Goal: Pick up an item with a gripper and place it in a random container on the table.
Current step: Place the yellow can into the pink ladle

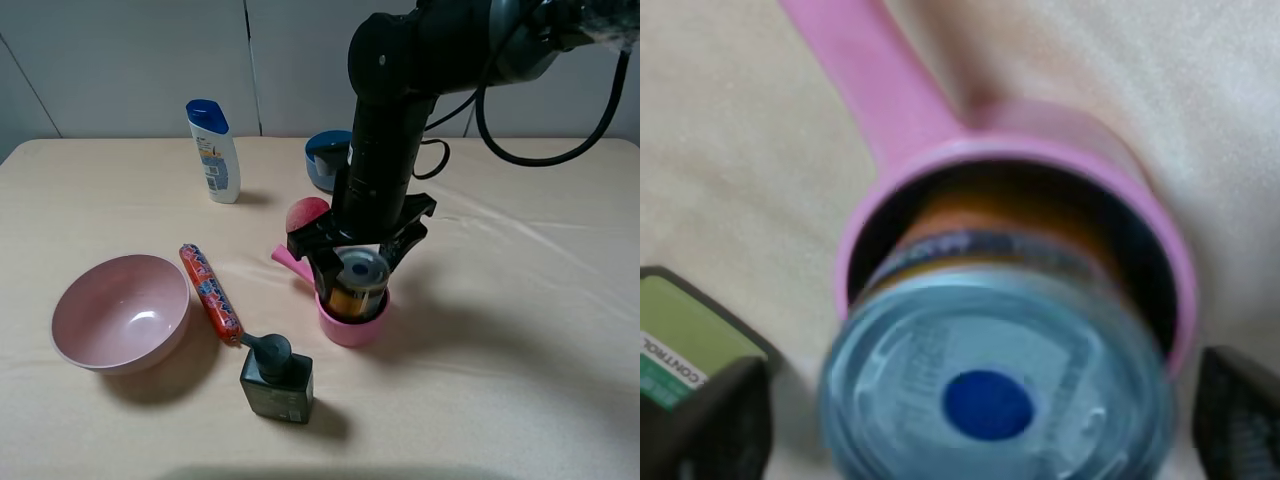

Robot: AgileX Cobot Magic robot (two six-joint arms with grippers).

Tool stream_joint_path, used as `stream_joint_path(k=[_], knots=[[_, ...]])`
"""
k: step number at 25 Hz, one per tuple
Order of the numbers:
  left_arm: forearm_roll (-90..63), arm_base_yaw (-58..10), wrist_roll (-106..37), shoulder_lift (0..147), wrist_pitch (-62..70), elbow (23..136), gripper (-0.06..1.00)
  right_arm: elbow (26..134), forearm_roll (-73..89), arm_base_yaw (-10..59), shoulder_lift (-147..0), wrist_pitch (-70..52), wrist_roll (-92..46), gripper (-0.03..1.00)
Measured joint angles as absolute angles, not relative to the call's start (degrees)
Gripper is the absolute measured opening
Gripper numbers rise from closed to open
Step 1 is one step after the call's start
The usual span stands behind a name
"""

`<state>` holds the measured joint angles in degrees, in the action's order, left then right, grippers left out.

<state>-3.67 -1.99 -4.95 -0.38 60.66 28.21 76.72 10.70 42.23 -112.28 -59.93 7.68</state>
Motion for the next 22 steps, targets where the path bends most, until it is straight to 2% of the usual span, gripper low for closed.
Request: stream_joint_path(k=[5,22], knots=[[-3.67,-1.99,-4.95,-0.38,60.66,28.21,0.99,76.72,11.33,42.23,-112.28,-59.93,7.68,0.69],[-3.67,-1.99,-4.95,-0.38,60.66,28.21,0.99,77.79,10.18,42.23,-111.09,-61.09,7.68,0.69]])
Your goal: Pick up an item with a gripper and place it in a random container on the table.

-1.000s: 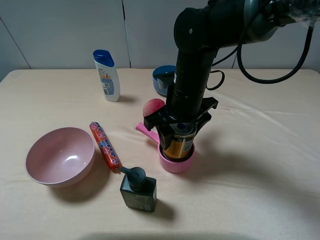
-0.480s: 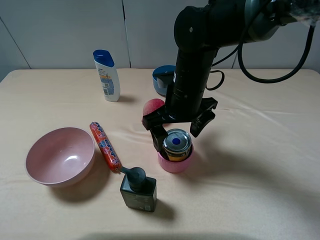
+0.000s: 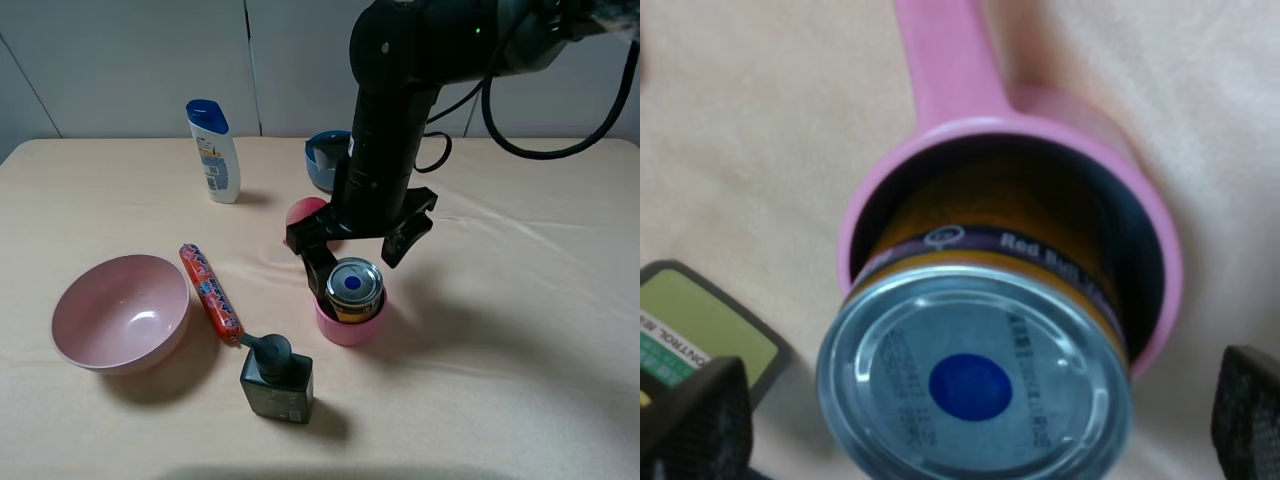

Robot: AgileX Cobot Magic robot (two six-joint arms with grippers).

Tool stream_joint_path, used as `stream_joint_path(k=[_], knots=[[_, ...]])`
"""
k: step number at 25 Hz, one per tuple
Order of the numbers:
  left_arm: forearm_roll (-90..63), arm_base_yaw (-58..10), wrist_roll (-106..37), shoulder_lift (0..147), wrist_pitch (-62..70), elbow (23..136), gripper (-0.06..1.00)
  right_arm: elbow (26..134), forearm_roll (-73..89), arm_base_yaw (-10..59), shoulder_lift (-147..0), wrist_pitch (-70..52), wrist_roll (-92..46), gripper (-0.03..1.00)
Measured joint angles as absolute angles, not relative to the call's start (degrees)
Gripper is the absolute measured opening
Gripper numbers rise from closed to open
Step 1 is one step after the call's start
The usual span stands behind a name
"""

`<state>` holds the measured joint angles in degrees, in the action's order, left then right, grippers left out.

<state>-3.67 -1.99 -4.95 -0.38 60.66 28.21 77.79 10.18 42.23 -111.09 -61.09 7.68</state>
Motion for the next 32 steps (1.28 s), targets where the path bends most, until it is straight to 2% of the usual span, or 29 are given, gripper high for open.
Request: stream_joint_path(k=[8,15,32], knots=[[-3.67,-1.99,-4.95,-0.38,60.66,28.21,0.99,83.73,6.76,42.23,-109.68,-68.66,7.68,0.69],[-3.67,-1.99,-4.95,-0.38,60.66,28.21,0.99,86.54,3.37,42.23,-107.09,-69.38,7.68,0.69],[-3.67,-1.99,-4.95,-0.38,60.66,28.21,0.99,84.33,-1.52,42.23,-83.37,-69.61,7.46,0.69]])
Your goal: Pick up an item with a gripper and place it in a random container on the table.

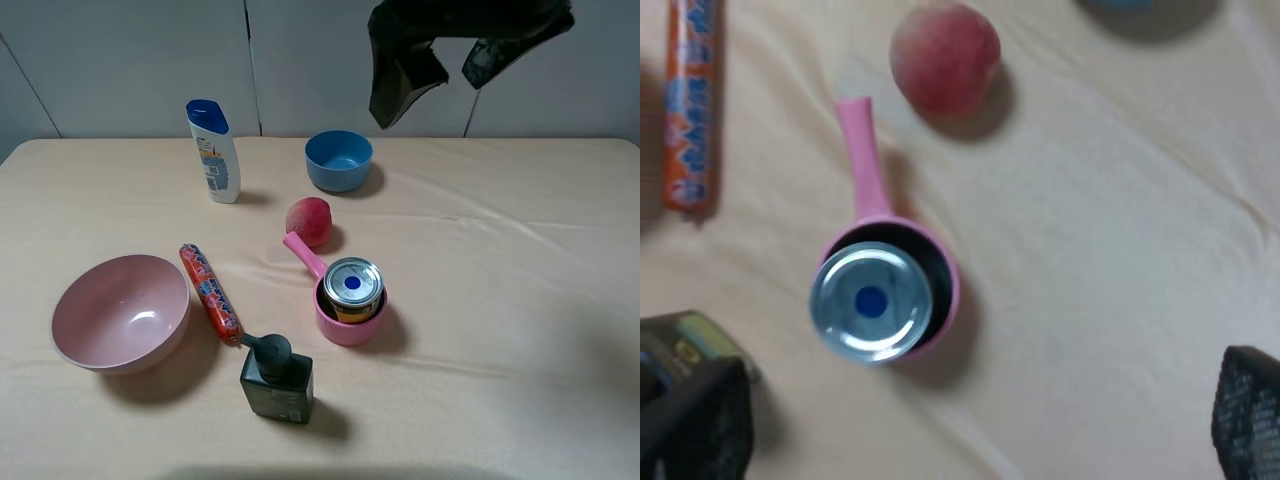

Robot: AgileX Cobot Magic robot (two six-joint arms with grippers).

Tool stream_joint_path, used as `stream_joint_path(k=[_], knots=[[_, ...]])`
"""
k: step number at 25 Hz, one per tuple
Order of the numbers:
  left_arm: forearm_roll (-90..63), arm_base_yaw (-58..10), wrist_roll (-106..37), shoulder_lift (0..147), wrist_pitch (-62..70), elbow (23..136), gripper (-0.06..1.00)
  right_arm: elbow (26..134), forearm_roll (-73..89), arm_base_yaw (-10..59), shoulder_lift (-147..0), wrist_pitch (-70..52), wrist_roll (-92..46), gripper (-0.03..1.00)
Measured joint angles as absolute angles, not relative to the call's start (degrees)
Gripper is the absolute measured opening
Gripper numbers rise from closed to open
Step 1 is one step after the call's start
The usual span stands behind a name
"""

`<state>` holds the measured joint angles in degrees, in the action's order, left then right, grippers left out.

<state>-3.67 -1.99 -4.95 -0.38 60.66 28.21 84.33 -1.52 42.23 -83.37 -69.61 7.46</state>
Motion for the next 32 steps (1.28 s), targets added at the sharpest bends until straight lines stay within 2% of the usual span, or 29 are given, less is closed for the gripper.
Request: stream_joint_path(k=[14,27,32], knots=[[-3.67,-1.99,-4.95,-0.38,60.66,28.21,0.99,62.19,-0.61,42.23,-60.37,-69.77,7.46,0.69],[-3.67,-1.99,-4.95,-0.38,60.66,28.21,0.99,49.5,-0.61,42.03,-43.87,-69.83,7.73,0.69],[-3.67,-1.99,-4.95,-0.38,60.66,28.21,0.99,45.35,-0.49,35.76,-41.13,-69.83,7.88,0.69]])
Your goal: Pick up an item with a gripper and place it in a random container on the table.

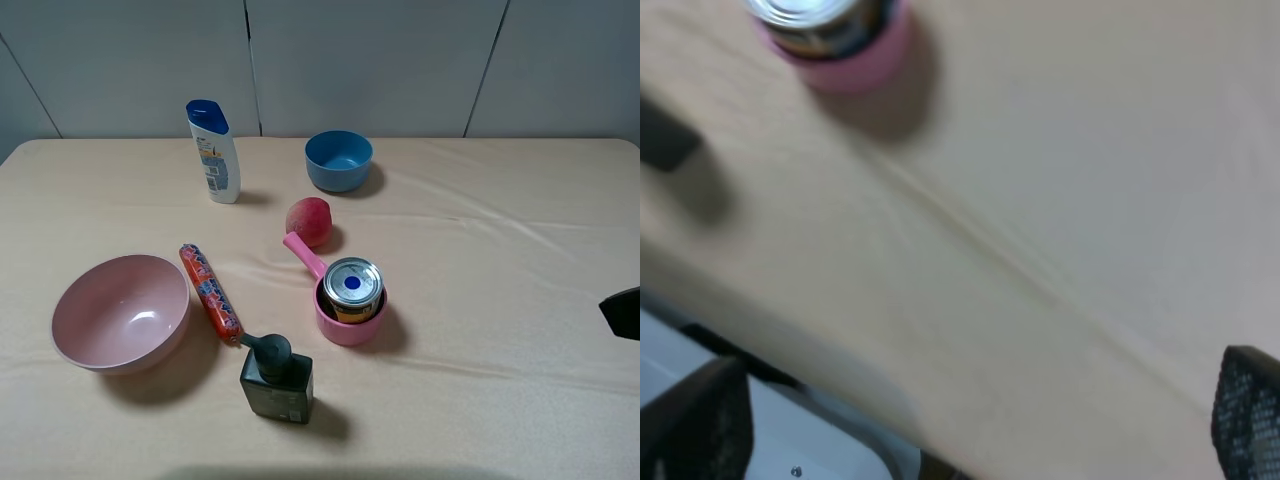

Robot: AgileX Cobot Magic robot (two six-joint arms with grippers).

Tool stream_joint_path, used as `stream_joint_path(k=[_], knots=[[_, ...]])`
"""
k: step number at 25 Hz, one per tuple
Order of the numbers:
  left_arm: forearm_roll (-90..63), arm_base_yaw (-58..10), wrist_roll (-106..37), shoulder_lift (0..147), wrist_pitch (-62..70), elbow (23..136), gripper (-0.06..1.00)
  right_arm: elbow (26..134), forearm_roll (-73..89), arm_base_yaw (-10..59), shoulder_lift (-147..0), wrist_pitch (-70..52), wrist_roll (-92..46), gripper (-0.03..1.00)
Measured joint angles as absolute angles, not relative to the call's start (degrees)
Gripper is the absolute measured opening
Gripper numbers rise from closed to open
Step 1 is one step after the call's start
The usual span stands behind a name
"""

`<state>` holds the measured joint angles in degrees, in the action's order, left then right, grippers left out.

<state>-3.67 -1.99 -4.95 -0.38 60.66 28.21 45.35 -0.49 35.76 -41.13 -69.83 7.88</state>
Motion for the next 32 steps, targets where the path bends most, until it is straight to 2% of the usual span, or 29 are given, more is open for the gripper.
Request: stream_joint_path(k=[5,12,19,24,32], knots=[[-3.67,-1.99,-4.95,-0.38,60.66,28.21,0.99,42.1,-0.49,24.34,-36.43,-69.83,7.88,0.69],[-3.67,-1.99,-4.95,-0.38,60.66,28.21,0.99,35.06,-0.49,10.05,-21.85,-66.62,7.91,0.69],[-3.67,-1.99,-4.95,-0.38,60.66,28.21,0.99,30.0,-0.44,-0.74,-6.0,-61.39,6.77,0.69],[-3.67,-1.99,-4.95,-0.38,60.66,28.21,0.99,28.62,0.0,-3.45,0.08,-59.14,3.59,0.69],[-3.67,-1.99,-4.95,-0.38,60.66,28.21,0.99,28.62,0.0,-3.56,0.33,-59.09,3.19,0.69]])
